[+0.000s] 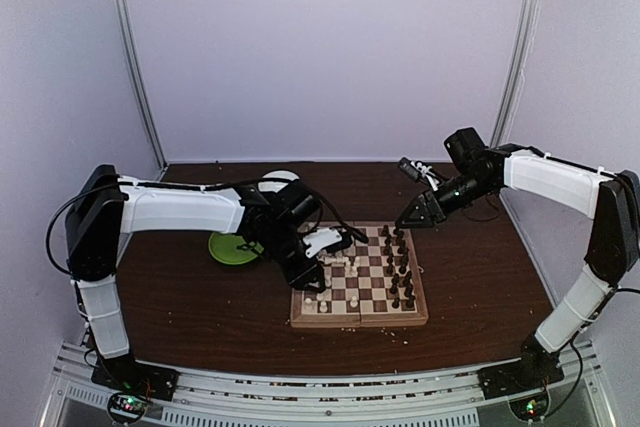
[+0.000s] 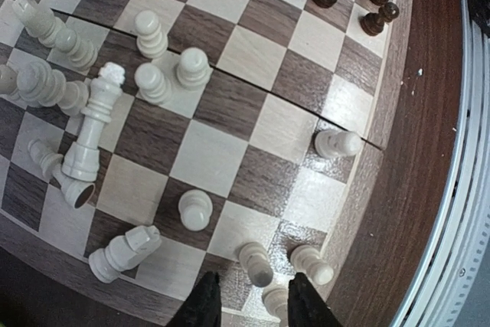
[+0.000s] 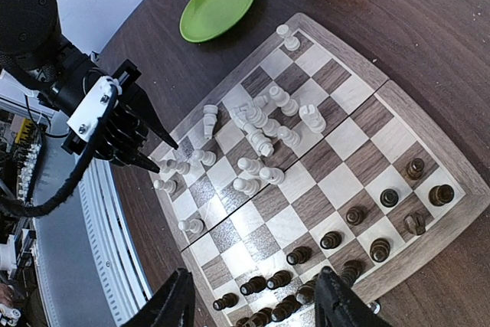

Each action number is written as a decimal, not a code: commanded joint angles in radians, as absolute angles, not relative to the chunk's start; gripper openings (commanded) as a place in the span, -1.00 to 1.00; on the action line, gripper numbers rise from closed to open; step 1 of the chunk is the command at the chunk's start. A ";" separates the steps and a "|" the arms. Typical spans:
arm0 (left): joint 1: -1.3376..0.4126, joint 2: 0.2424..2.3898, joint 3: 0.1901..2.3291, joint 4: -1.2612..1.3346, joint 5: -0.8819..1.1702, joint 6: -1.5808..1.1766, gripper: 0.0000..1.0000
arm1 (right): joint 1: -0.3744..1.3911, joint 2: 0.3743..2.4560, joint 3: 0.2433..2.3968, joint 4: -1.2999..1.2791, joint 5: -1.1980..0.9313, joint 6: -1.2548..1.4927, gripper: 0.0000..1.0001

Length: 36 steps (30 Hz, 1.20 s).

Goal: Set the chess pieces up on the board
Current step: Adjust the pawn at g2.

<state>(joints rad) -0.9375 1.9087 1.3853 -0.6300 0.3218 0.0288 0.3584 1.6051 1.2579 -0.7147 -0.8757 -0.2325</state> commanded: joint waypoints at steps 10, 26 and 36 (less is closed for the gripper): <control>-0.974 1.921 1.403 -0.620 0.262 0.026 -0.39 | 0.351 1.617 1.288 -0.727 -0.882 -0.240 0.06; -0.976 1.952 1.433 -0.631 0.252 0.028 -0.64 | 0.352 1.621 1.289 -0.728 -0.885 -0.242 0.05; -0.988 1.964 1.462 -0.629 0.258 0.029 -0.79 | 0.351 1.625 1.290 -0.731 -0.893 -0.243 0.03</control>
